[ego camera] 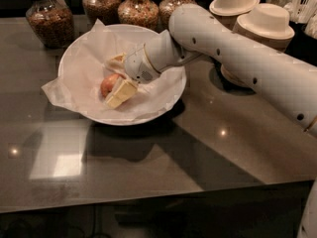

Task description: Pick apple from white bowl

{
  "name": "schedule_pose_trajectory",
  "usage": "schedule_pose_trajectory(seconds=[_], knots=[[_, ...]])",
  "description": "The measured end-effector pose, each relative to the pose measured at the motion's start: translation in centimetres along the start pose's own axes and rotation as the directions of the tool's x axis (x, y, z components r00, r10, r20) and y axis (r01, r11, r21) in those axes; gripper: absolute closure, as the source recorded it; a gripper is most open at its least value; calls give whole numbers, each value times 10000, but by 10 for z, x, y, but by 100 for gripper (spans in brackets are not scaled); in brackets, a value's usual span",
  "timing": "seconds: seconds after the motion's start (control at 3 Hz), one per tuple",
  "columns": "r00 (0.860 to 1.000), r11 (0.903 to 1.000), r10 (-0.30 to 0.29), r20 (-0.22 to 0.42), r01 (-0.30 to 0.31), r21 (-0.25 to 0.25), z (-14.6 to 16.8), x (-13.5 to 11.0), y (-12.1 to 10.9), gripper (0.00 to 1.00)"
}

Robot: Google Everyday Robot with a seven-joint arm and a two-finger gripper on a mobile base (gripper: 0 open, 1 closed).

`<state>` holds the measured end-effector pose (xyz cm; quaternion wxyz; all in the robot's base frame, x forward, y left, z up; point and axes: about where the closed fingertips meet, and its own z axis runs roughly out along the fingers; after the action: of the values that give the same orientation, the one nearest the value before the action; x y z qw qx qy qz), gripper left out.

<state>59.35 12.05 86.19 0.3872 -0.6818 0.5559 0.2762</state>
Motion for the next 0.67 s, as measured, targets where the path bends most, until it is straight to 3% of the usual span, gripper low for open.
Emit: schedule_pose_trajectory(seconds=[0.67], knots=[[9999,9998,106,-16,-106,-166,8,4,2,64]])
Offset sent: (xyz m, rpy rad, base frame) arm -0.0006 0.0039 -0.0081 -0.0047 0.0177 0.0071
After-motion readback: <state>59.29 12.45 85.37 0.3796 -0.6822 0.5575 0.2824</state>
